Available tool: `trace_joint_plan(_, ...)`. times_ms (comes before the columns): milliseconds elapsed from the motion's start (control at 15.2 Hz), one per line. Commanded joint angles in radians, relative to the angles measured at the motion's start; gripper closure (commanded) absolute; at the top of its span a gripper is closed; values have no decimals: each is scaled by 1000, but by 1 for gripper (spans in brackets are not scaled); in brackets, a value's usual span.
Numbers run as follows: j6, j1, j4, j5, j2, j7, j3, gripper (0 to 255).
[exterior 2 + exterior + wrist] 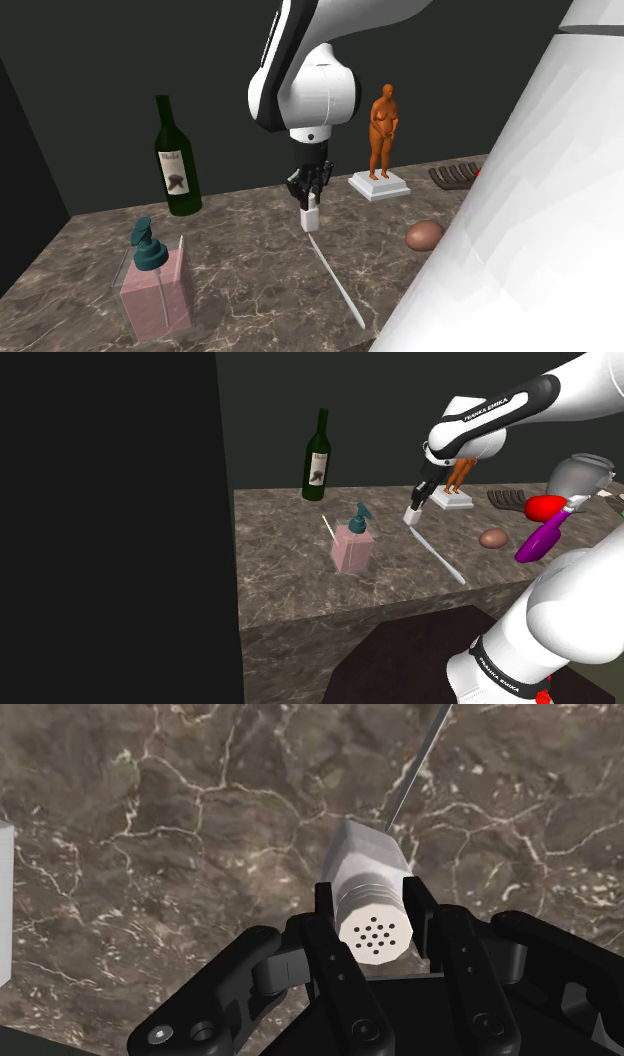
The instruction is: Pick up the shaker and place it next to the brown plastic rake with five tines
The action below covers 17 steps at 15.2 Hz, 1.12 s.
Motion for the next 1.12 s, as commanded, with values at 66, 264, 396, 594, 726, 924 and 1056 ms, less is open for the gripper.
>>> trace_joint_plan(66,-47,-3,19,-13,-30,12,9,255)
trace_joint_plan(264,-91,-5,41,-21,-54,19,17,255)
trace_joint_plan(396,-121,-6,56,-25,-69,23,22,255)
trace_joint_plan(594,-164,-7,81,-30,-89,27,30,255)
trace_joint_plan(726,-193,-8,99,-32,-101,30,35,255)
trace_joint_plan(924,-236,-8,127,-35,-116,32,42,255)
trace_joint_plan(1056,-265,-8,147,-36,-125,34,47,255)
